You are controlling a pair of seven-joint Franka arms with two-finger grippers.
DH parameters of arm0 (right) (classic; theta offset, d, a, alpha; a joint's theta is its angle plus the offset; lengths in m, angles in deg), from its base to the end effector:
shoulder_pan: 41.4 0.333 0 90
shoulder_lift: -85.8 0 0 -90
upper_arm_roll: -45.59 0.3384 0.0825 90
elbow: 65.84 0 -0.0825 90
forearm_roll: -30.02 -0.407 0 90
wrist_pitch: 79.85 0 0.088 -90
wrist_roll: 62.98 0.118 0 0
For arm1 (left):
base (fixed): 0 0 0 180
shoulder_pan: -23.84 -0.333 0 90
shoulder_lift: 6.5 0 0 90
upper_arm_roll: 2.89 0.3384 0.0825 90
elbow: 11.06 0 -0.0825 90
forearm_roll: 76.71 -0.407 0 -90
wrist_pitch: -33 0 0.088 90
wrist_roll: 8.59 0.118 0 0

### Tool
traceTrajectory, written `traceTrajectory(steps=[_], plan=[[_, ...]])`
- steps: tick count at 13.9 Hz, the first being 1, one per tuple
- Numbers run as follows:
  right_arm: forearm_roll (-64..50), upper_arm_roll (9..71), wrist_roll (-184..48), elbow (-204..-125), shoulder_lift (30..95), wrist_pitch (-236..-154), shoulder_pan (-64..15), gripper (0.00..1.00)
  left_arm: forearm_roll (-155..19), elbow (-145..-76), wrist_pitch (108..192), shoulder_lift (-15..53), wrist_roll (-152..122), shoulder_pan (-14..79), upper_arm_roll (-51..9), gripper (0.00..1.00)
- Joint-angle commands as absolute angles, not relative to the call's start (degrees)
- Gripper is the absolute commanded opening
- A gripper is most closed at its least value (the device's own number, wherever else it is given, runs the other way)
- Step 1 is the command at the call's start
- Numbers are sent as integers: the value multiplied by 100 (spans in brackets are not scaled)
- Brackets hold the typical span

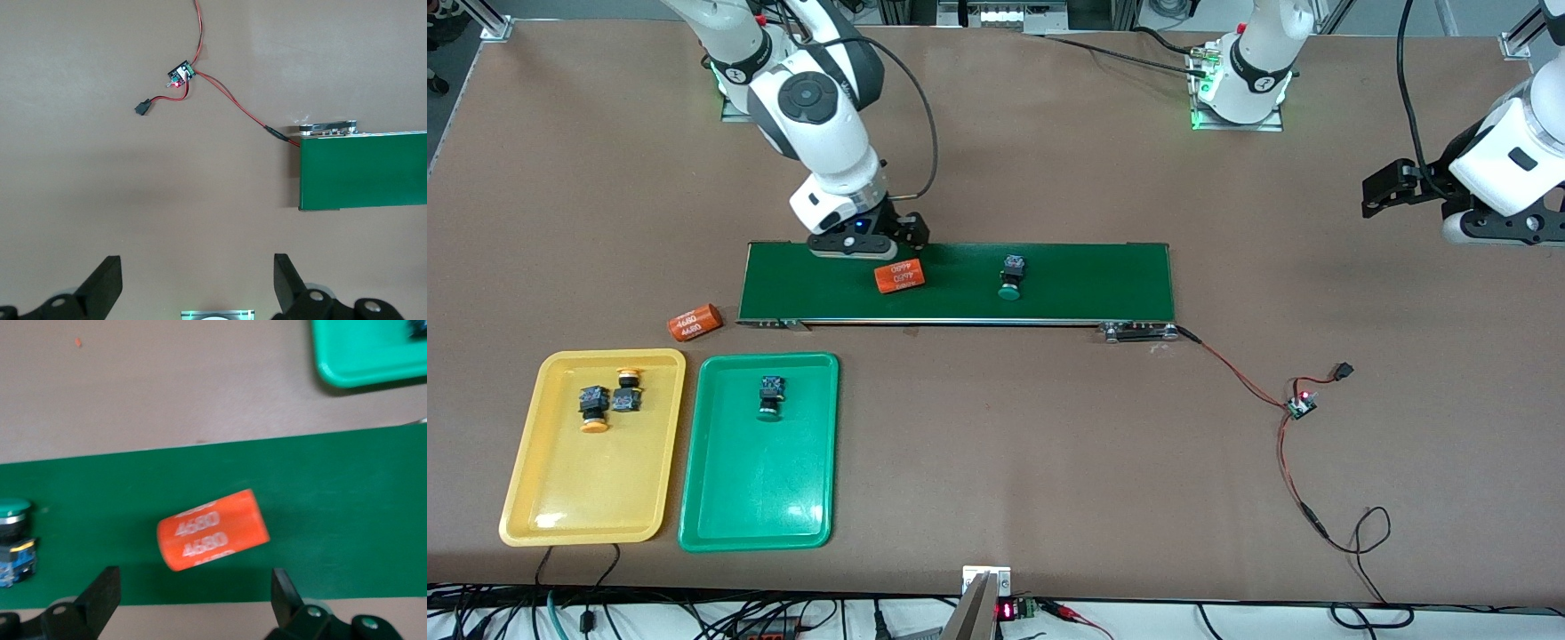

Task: Sort buttons by color to trays
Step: 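Move the right gripper back over the green button on the belt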

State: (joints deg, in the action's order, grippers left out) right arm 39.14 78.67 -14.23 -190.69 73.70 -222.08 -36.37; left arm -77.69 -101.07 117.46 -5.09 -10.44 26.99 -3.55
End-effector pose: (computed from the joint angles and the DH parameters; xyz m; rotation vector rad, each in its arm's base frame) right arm 0.4663 0.3601 0.3159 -3.0391 0.1272 -0.1371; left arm 0.5717 -0.0358 0.6139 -3.1127 0.0523 0.1878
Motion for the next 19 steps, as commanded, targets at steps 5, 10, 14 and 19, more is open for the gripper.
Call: traceTrajectory(steps=[5, 10, 14, 19], plan=[[3960, 7820, -1086, -18502, 6743, -22144, -3323, 100, -7838, -10106, 11763, -518, -929, 2701, -350, 100], [4468, 7530, -806, -18020, 6480, -21338, -2963, 100, -7838, -10106, 11763, -518, -929, 2701, -350, 100], [4619, 7460, -462, -17483, 6216, -21107, -2734, 100, -7838, -10106, 11763, -518, -929, 2701, -350, 100], [4619, 7171, -218, -17193, 5926, -21098, -2182, 100, -7838, -10106, 11763, -518, -929, 2701, -359, 100]])
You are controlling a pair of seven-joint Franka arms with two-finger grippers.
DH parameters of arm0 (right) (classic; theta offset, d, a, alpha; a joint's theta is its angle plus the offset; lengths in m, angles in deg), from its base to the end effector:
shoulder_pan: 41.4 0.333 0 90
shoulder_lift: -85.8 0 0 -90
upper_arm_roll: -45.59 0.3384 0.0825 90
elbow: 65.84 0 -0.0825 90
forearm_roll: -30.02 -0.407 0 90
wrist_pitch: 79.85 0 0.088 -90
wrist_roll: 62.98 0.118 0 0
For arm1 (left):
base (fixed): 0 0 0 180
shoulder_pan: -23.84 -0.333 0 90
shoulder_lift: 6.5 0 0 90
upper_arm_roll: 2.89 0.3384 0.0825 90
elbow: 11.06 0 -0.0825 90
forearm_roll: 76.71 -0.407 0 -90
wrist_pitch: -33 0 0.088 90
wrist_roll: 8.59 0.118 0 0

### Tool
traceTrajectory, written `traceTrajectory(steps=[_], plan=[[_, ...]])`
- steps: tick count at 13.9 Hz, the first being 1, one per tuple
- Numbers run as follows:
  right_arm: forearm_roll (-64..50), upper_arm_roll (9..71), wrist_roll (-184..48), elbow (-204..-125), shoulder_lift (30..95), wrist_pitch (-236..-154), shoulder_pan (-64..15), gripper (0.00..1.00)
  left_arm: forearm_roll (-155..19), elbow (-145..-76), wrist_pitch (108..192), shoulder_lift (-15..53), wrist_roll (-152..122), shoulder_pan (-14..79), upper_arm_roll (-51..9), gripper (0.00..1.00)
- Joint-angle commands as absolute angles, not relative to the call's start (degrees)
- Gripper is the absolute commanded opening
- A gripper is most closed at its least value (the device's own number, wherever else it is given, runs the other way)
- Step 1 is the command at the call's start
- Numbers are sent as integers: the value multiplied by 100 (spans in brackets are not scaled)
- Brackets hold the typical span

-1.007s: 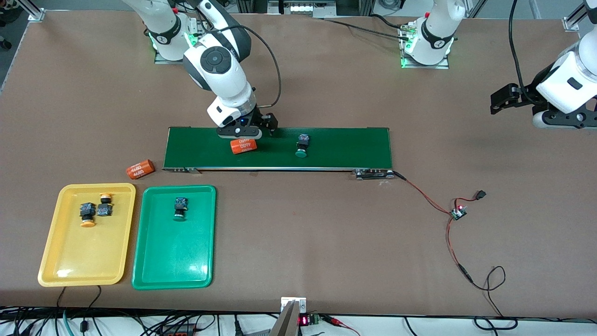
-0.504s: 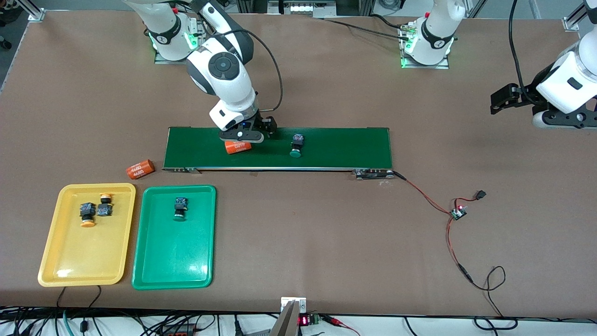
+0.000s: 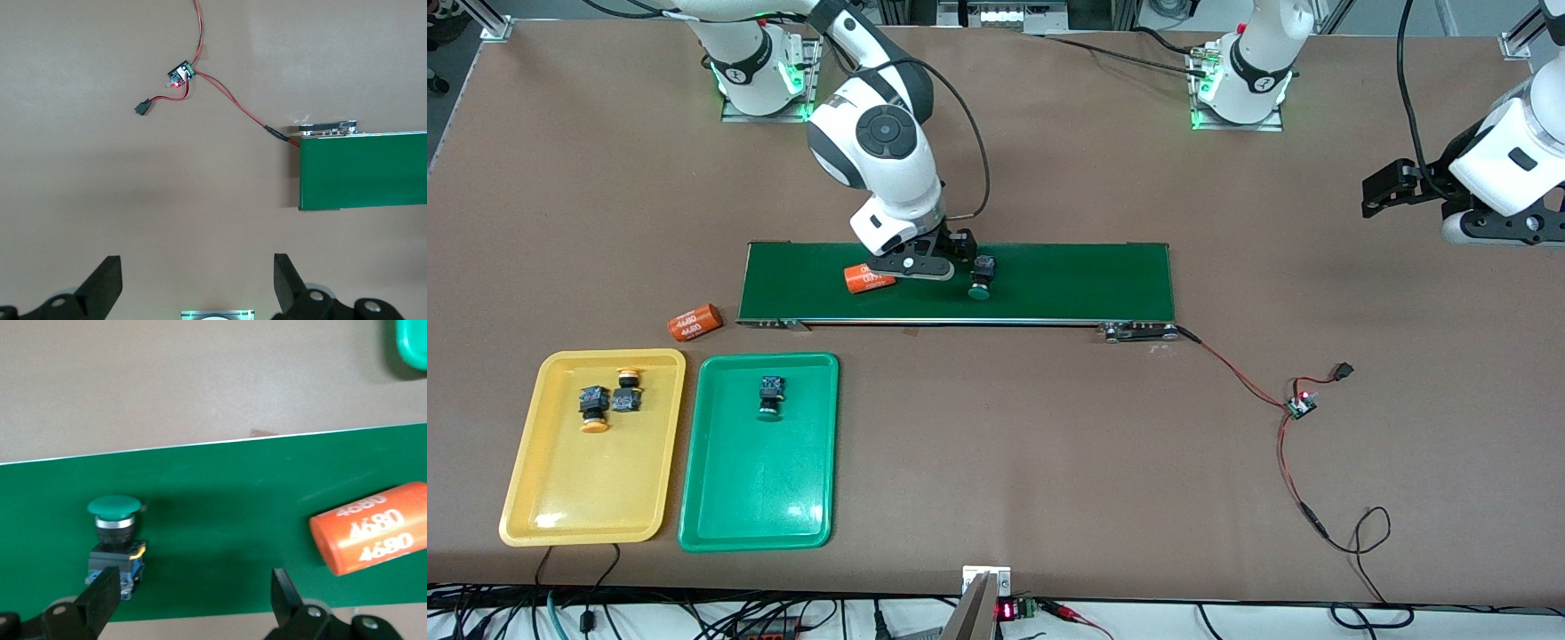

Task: Sort buttons by color to trays
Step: 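Grasp the green-capped button on the belt with the right gripper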

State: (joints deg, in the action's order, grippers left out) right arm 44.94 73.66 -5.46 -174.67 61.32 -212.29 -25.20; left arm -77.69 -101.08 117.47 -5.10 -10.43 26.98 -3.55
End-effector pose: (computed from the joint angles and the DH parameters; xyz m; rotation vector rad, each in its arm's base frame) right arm 0.4879 0.4402 0.2980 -3.1012 0.1560 -0.0455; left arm 0.5716 -0.0357 0.6139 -3.1128 0.0523 0.1875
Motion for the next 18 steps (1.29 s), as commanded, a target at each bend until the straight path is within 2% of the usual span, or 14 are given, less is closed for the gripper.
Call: traceTrajectory(steps=[1, 3, 13, 14, 15, 16, 18], plan=[[4627, 7004, -146, -17079, 5821, -21098, -1980, 100, -7838, -10106, 11763, -518, -929, 2701, -350, 100], [4636, 6818, -23, -16973, 5680, -21107, -1767, 100, -7838, -10106, 11763, -518, -929, 2701, -359, 100], [4715, 6765, 4, -16911, 5328, -21168, -1732, 100, -7838, -10106, 11763, -518, -929, 2701, -350, 100], [4776, 6765, -5, -16911, 5319, -21168, -1740, 94, -7838, -10106, 11763, -518, -929, 2701, -350, 100], [4890, 6757, -5, -16911, 5284, -21168, -1740, 78, -7838, -10106, 11763, -518, -929, 2701, -350, 100], [4978, 6757, -5, -16911, 5275, -21168, -1740, 52, -7838, -10106, 11763, -518, -929, 2701, -350, 100], [5005, 6696, -23, -16911, 5258, -21168, -1740, 12, -7838, -10106, 11763, -518, -938, 2701, -350, 100]])
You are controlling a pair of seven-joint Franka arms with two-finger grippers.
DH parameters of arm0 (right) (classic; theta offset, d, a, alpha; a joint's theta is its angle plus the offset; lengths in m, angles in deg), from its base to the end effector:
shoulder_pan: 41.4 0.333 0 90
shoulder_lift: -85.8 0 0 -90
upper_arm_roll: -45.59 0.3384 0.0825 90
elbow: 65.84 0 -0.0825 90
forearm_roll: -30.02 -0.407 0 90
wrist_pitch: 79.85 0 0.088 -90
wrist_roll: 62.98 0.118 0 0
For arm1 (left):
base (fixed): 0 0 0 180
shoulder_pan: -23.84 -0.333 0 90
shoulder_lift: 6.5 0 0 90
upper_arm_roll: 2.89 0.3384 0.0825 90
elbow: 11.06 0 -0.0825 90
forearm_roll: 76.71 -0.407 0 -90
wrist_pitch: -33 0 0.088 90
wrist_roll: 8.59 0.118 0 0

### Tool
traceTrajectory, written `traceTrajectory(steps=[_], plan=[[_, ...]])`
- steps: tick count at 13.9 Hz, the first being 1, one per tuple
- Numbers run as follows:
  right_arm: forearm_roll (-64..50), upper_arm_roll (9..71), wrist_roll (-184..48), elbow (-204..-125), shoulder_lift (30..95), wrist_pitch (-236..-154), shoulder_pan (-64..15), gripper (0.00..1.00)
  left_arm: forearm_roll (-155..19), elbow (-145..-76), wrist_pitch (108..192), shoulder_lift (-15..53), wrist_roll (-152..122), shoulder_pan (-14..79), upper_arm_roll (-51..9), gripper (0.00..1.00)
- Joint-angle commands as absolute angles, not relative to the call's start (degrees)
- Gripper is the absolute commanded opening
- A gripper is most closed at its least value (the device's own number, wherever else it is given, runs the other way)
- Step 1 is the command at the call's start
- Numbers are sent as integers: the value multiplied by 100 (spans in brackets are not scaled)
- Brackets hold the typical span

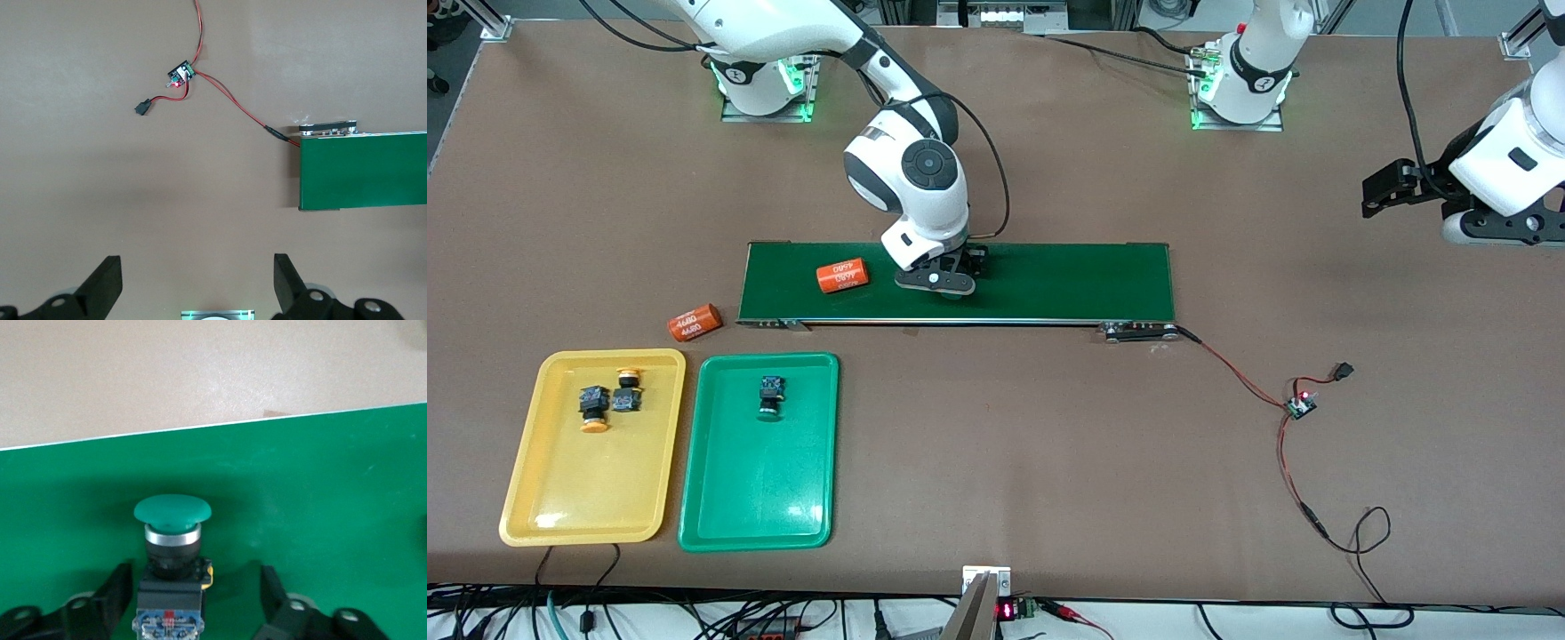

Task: Sort buttons by color to trays
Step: 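Grasp the green-capped button on the belt with the right gripper, then lift the green button and carry it to the green tray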

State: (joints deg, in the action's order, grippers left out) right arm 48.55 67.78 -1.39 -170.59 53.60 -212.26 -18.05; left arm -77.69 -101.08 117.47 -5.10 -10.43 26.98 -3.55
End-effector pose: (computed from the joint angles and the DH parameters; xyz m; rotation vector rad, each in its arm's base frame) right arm 0.4882 0.4611 0.2338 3.1001 -0.1686 0.0183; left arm 0.5716 -0.0357 0.6139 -3.1128 0.0523 0.1875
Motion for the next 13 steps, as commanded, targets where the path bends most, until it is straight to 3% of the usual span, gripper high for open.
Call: traceTrajectory(steps=[1, 8, 13], plan=[[5006, 6695, -31, -16911, 5258, -21160, -1749, 2, -7838, -10106, 11763, -518, -938, 2701, -350, 100], [4883, 6151, -1145, -16192, 5416, -20738, -1924, 0, -7838, -10106, 11763, -518, -929, 2701, -350, 100], [4900, 5605, -2779, -15927, 5171, -20764, -2757, 0, -7838, -10106, 11763, -509, -938, 2701, -350, 100]])
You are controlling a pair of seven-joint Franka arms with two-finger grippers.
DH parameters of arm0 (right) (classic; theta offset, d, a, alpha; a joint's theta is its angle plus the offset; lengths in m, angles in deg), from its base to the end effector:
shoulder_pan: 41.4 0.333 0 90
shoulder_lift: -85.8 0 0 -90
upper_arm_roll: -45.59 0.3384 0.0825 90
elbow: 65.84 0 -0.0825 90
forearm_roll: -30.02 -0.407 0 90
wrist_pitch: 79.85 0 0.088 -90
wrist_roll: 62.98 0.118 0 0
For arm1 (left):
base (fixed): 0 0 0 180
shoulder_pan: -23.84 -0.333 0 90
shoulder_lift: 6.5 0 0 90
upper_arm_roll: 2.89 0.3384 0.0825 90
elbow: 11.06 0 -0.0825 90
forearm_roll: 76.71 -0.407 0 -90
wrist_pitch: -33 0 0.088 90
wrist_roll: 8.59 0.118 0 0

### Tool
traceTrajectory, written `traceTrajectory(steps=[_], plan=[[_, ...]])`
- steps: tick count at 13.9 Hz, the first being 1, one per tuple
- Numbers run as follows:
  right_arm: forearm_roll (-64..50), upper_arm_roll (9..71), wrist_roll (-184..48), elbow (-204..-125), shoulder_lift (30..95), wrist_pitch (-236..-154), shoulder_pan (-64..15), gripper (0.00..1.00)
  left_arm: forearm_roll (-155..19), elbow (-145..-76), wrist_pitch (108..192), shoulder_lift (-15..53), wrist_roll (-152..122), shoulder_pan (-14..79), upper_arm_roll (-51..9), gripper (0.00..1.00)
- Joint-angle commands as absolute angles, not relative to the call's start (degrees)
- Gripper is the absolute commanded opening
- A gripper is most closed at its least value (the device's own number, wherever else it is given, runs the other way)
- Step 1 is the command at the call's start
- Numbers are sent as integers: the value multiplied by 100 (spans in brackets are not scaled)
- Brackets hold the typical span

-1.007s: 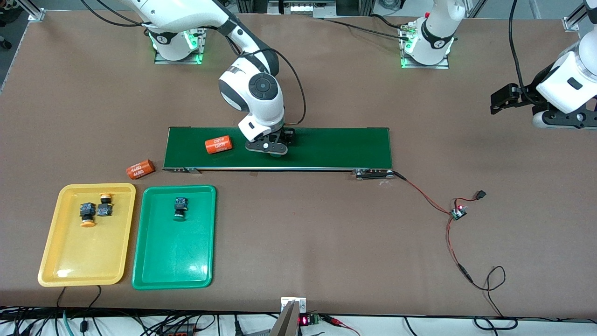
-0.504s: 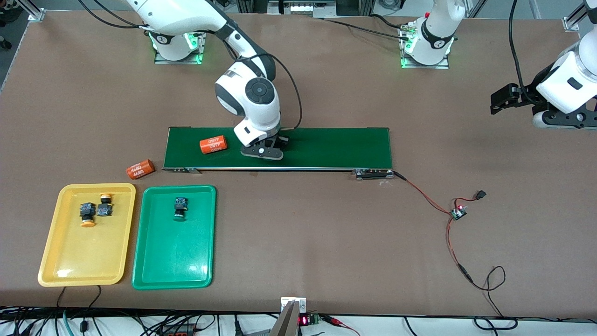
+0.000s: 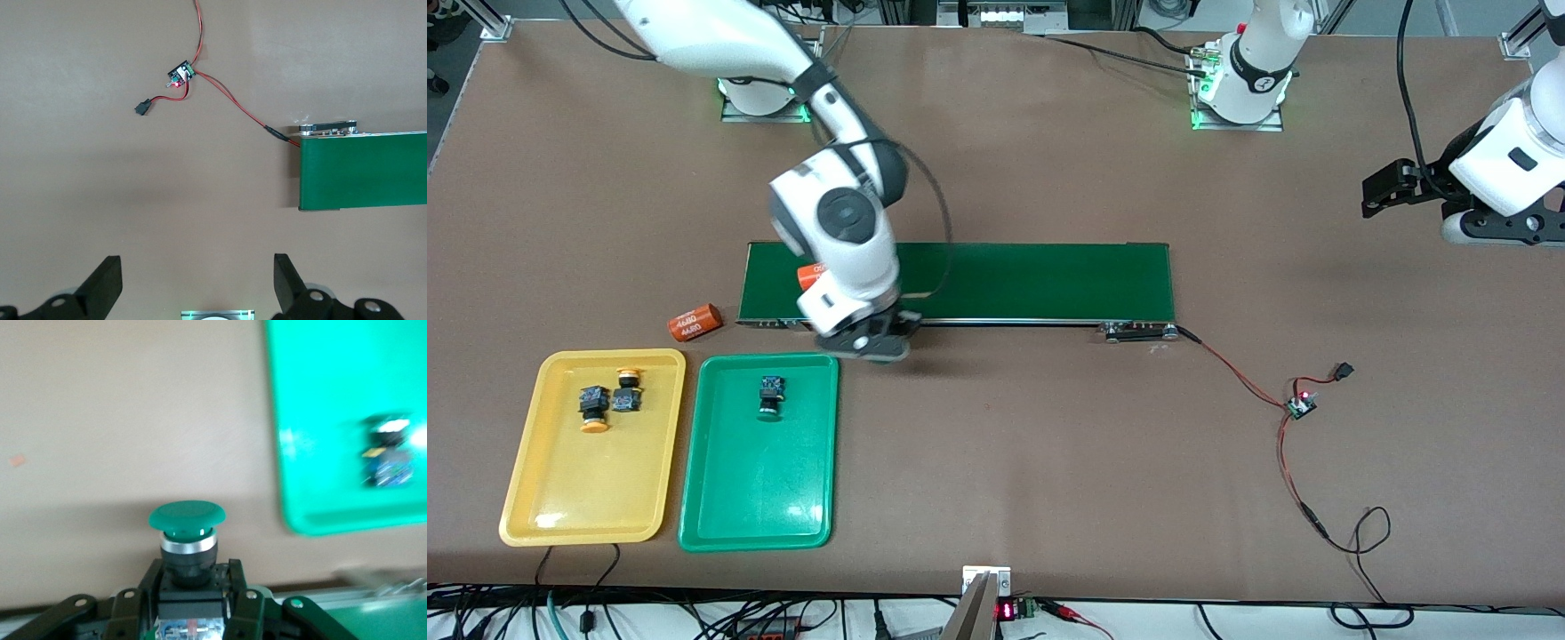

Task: Sort buttons by color to trays
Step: 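Lift the green button and carry it to the green tray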

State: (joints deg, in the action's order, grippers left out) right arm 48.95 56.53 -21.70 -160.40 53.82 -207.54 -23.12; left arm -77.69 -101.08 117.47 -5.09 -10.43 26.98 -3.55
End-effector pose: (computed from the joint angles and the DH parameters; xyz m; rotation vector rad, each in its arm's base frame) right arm 0.6397 0.3246 0.2906 3.0216 -0.0637 0.1875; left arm 0.5717 -0.0357 0.6138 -3.1127 0.0523 0.1878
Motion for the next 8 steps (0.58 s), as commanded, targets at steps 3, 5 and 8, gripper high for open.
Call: traceTrajectory(steps=[3, 5, 8], plan=[[4734, 5588, -3343, -15663, 4933, -20773, -3224, 0, -7838, -10106, 11763, -509, -947, 2701, -350, 100], [4707, 5579, -3660, -15383, 4705, -20773, -3462, 0, -7838, -10106, 11763, -509, -964, 2701, -350, 100], [4707, 5570, -3793, -15136, 4493, -20825, -3569, 1, -7838, -10106, 11763, -509, -956, 2692, -341, 100]])
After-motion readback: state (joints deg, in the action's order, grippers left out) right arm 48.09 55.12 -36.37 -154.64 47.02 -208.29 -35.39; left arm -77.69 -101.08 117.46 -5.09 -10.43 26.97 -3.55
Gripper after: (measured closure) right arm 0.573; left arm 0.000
